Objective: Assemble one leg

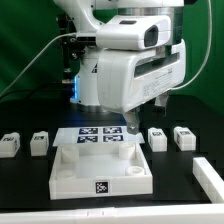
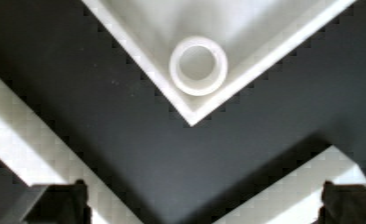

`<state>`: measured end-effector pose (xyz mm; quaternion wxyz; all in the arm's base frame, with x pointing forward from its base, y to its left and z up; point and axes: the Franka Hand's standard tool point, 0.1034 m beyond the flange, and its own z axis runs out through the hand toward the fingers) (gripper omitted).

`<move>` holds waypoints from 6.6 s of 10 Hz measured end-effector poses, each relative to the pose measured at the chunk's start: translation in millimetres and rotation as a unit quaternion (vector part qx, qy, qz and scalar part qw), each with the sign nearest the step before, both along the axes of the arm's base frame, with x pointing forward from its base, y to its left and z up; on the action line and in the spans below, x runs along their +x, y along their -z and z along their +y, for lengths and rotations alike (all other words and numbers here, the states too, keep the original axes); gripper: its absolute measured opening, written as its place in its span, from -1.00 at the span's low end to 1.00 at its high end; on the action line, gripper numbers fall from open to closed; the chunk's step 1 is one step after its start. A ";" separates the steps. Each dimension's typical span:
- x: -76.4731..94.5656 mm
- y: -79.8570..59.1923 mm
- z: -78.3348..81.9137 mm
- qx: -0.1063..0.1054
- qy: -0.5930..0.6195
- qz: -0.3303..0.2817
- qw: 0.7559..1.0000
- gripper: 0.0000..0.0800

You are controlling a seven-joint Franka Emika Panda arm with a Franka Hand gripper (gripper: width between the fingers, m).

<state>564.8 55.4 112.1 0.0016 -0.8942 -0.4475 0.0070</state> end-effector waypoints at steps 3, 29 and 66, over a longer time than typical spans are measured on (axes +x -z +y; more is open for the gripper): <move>-45.4 21.0 -3.0 0.002 -0.145 -0.009 0.989 0.63; -154.4 102.4 -68.4 0.018 -0.264 -0.004 0.964 -0.85; -69.9 101.6 17.2 0.024 -0.297 -0.026 0.954 0.62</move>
Offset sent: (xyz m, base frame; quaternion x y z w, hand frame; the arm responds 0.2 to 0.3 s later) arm -0.0655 -0.0197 -0.0137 -0.0340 0.0186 -0.3308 0.9429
